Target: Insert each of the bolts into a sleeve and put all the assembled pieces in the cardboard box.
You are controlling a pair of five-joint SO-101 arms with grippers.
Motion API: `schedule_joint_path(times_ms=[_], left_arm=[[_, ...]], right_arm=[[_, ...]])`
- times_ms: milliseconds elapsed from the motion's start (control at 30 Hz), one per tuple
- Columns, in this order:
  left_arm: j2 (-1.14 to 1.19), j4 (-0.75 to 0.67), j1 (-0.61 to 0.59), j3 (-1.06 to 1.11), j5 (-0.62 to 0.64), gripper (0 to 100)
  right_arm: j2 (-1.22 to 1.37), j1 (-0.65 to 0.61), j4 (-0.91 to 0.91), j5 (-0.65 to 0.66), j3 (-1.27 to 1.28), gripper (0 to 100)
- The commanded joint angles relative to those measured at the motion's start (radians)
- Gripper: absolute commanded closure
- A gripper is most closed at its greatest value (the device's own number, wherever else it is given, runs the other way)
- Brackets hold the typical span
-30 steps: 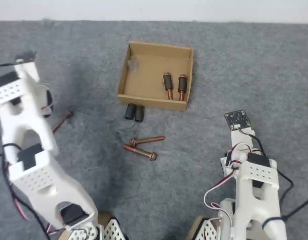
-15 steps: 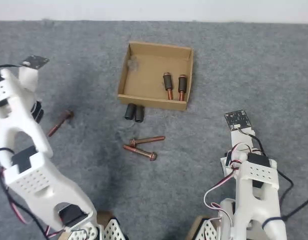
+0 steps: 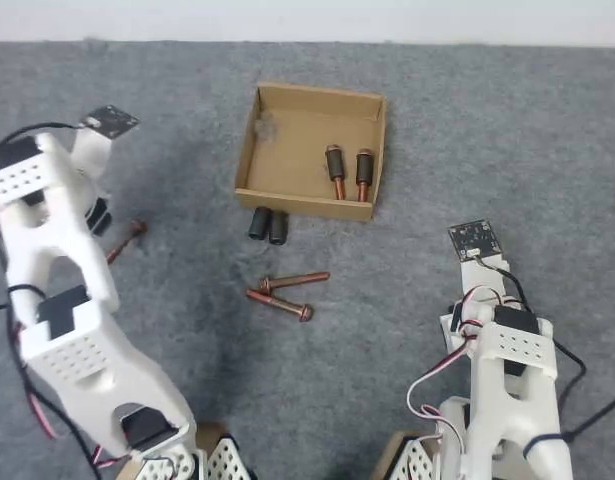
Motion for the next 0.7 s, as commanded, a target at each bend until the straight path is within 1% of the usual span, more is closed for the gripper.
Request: schedule_joint_path(times_ms=[0,100,300,533,667], left_arm=[[-0.014,-0.052,0.003,-0.010,-0.011,90],[-0.012,-0.083,0.006,0.013,-0.011,90],[-0.014,-0.272,0.038,0.180,-0.008,90],[-0.012,-0.322,0.057,0.194,-0.003,90],[0.048,-0.379,0.077,0.197,0.046,90]], right_arm=[[-0.036,0.012,-0.001,0.005,-0.005,99.1],[-0.036,0.012,-0.002,0.005,-0.005,99.1],[-0.038,0.010,-0.002,0.006,-0.005,99.1],[-0.038,0.010,-0.002,0.006,-0.005,99.1],[-0.038,0.010,-0.001,0.008,-0.005,99.1]])
